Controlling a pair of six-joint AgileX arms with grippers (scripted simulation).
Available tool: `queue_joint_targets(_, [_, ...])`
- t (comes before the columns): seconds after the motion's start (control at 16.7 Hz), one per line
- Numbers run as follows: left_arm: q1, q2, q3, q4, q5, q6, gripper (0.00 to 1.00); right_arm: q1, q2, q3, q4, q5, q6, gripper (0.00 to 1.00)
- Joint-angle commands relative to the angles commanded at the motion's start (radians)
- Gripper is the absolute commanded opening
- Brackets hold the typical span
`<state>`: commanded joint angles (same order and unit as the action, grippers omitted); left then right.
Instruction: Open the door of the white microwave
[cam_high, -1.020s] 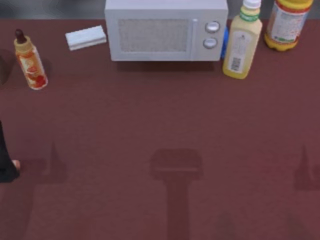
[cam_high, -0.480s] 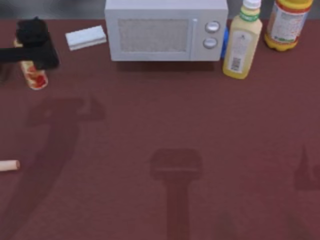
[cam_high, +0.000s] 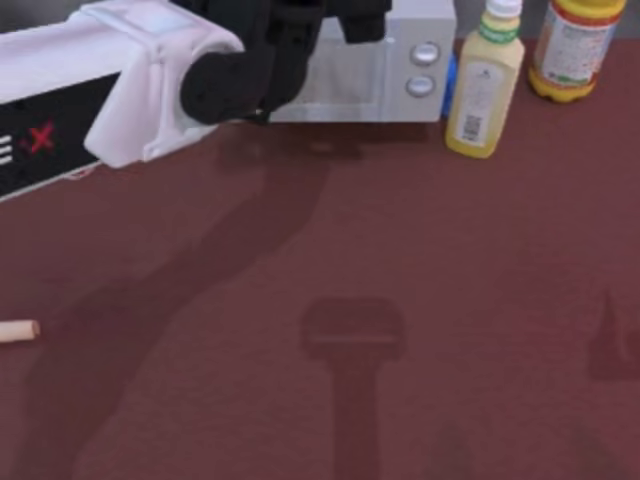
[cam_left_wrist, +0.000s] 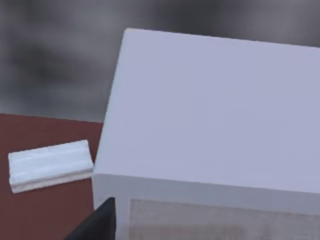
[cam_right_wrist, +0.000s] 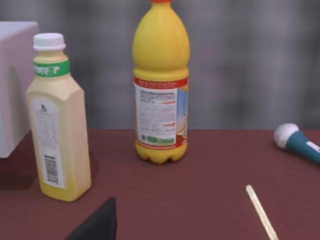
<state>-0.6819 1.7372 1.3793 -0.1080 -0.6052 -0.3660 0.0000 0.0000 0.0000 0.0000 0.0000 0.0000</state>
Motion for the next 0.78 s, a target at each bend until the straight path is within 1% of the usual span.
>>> queue_joint_targets(0.18, [-0.082, 0.207, 0.153, -0.023, -0.073, -0.04, 1.0, 0.0, 0.0, 0.0, 0.0, 0.0, 0.0, 1.0])
queue_joint_targets(0.36, [-0.134, 0.329, 0.247, -0.043, -0.118, -0.061, 1.0, 0.0, 0.0, 0.0, 0.0, 0.0, 0.0, 1.0])
queue_joint_targets(0.48, [-0.147, 0.36, 0.27, -0.05, -0.13, -0.066, 1.0, 0.0, 0.0, 0.0, 0.0, 0.0, 0.0, 1.0])
queue_joint_targets(0.78, [-0.143, 0.358, 0.265, -0.049, -0.128, -0.065, 1.0, 0.0, 0.0, 0.0, 0.0, 0.0, 0.0, 1.0])
